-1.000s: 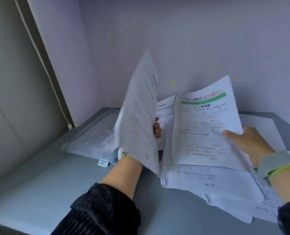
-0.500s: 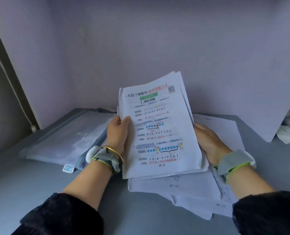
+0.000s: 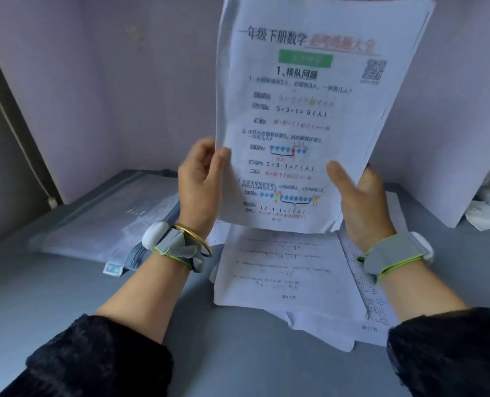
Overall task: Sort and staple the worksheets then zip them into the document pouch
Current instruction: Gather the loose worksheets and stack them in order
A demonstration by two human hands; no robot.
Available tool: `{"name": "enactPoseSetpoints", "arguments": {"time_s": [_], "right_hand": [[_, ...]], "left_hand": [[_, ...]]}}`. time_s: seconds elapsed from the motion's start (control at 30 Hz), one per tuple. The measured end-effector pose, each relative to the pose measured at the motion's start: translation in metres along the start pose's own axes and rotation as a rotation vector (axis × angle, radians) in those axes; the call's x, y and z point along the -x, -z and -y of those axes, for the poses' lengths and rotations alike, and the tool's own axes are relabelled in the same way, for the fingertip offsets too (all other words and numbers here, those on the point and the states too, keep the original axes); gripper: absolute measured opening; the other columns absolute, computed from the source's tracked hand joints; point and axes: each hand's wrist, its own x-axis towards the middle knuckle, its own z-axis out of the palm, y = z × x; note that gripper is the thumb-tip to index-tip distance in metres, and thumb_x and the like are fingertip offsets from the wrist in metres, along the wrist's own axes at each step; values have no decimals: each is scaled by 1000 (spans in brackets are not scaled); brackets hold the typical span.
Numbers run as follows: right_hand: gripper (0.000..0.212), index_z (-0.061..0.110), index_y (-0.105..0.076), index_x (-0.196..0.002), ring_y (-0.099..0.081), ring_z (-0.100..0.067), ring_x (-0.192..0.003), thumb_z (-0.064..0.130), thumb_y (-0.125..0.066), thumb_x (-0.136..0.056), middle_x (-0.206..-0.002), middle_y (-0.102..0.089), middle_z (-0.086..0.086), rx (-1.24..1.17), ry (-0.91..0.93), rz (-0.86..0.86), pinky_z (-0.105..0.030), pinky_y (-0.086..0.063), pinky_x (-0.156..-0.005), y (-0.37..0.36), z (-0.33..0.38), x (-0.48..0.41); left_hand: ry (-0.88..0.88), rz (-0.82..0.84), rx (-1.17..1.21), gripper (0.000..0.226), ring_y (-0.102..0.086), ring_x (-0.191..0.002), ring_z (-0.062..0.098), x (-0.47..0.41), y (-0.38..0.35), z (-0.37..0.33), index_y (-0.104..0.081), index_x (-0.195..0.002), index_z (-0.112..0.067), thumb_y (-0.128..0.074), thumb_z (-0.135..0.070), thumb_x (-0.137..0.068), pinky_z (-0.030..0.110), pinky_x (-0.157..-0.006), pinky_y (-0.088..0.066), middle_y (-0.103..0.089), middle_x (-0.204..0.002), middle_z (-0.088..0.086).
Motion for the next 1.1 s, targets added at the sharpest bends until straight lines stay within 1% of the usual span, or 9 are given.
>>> {"name": "enactPoseSetpoints", "arguments": {"time_s": [0.1,0.2,0.33,0.43,0.5,0.73,0.9,0.97,1.1], "right_hand": [[28,22,-66,-111,-69,-11,-103,20,-72,-84,-109,-72,7,55,-64,30,-34,-55,-92,0,-9,2],[29,22,-68,-108,-70,-16,-104,21,-76,-80,-109,-74,2,50,-105,22,-39,-54,-93,2,-15,3],[17,22,-70,-100,-69,-20,-100,25,-73,-83,-102,-74,2,143,-181,71,-41,-54,-92,3,-26,2],[8,23,-67,-93,-65,-22,-86,30,-66,-89,-85,-68,8,283,-214,72,-33,-52,-73,1,-29,2],[5,25,-66,-93,-65,-21,-89,29,-63,-91,-86,-67,12,311,-190,45,-34,-55,-75,0,-28,1],[6,23,-64,-88,-63,-18,-83,23,-60,-93,-85,-66,6,298,-165,-63,-32,-51,-81,3,-26,0],[10,14,-61,-100,-65,-13,-75,23,-57,-95,-90,-66,2,236,-233,-179,-26,-52,-62,6,-27,-5],[6,16,-59,-92,-64,-16,-75,20,-56,-95,-89,-64,2,233,-251,-223,-26,-52,-61,8,-29,-7],[4,14,-58,-97,-61,-10,-63,16,-55,-96,-81,-60,2,181,-316,-227,-23,-48,-52,19,-33,-12]], "left_hand": [[169,100,-54,22,-48,-71,14,9,-2,18,-61,-87,-5,-56,-25,-94,32,-64,-41,-56,-77,2],[183,117,-47,18,-47,-70,12,14,-3,21,-60,-79,-11,-57,-21,-94,30,-64,-41,-54,-74,-2],[179,116,-14,9,-54,-72,11,14,-3,17,-65,-93,-7,-58,-12,-94,30,-66,-49,-62,-79,-2],[267,133,-74,14,-62,-79,13,14,-1,22,-67,-90,-20,-61,-7,-91,41,-79,-57,-69,-81,-7],[287,157,-56,16,-64,-83,19,14,0,24,-68,-95,-17,-62,-4,-90,45,-84,-56,-72,-90,3],[342,227,47,17,-71,-74,15,16,-1,26,-67,-108,-9,-62,-7,-92,30,-69,-59,-76,-87,3],[437,302,12,19,-70,-80,27,17,-1,28,-63,-108,-3,-65,-8,-90,40,-71,-59,-74,-93,19],[460,317,16,23,-69,-75,27,17,-1,27,-63,-111,0,-66,-5,-88,37,-67,-60,-72,-93,23],[516,291,-38,19,-67,-58,17,13,7,32,-64,-110,1,-60,2,-91,30,-62,-60,-73,-76,10]]}}
